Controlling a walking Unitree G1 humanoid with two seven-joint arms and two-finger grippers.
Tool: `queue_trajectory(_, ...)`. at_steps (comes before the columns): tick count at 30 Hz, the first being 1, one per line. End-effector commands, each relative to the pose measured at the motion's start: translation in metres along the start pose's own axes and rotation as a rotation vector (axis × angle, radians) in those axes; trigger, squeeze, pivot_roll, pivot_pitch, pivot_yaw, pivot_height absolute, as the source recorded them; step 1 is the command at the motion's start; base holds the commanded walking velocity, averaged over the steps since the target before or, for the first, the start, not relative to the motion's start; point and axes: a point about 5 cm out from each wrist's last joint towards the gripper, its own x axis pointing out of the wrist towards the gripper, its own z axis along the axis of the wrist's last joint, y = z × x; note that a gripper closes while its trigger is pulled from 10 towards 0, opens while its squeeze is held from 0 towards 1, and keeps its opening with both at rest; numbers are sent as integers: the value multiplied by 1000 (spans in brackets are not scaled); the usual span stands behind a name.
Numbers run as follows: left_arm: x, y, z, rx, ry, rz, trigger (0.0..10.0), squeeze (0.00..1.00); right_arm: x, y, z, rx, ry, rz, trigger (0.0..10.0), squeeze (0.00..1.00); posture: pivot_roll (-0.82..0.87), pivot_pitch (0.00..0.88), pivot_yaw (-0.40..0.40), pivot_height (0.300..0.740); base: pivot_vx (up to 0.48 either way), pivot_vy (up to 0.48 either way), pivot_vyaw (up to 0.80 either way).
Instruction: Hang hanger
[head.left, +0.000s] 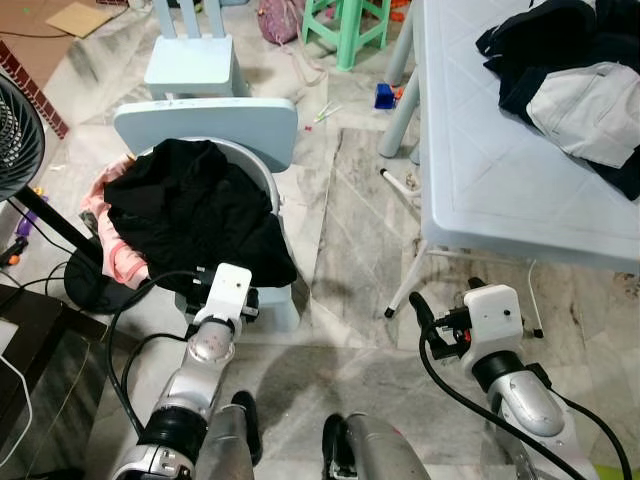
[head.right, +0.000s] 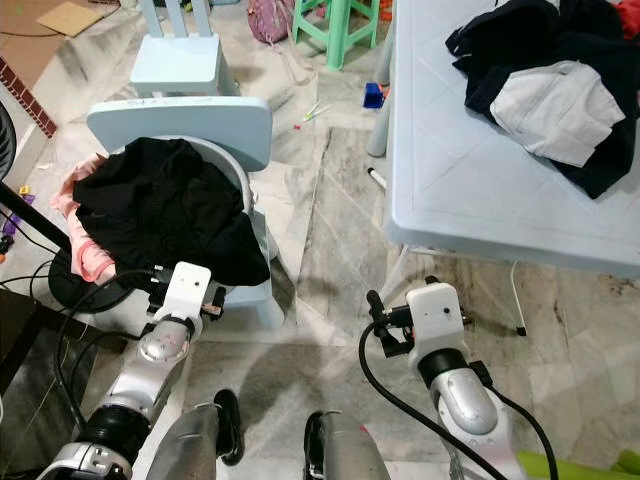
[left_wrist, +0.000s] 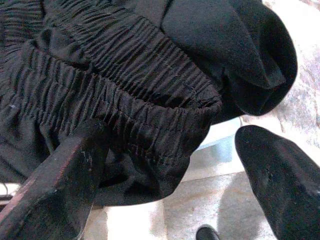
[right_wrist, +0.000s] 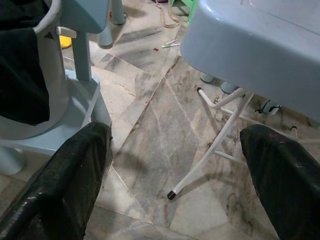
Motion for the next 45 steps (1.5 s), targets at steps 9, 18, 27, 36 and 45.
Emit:
queue_trajectory(9,6,7,-12,-1,34,27,10000,0,-9,-5,2,-11,9,-5,10000,0,-199,273,-91,740,0,0,0)
queue_trajectory(18,8,12,-13,-3,19,59,0,0,-7,-6,1,-17,9,-7,10000,0,-197,267,-89,740,0,0,0)
queue_trajectory(27,11,14,-10,1,-6,81,0,0,-3,-7,3,-25,1,-9,10000,0,-195,250,-91,740,0,0,0)
queue_trajectory(36,13,16,-9,6,-11,105,0,0,0,-9,4,-33,-7,-12,10000,0,-197,238,-92,740,0,0,0)
queue_trajectory(45,15,19,-5,20,-30,125,0,0,6,-11,5,-43,-18,-17,10000,0,-190,212,-93,740,0,0,0)
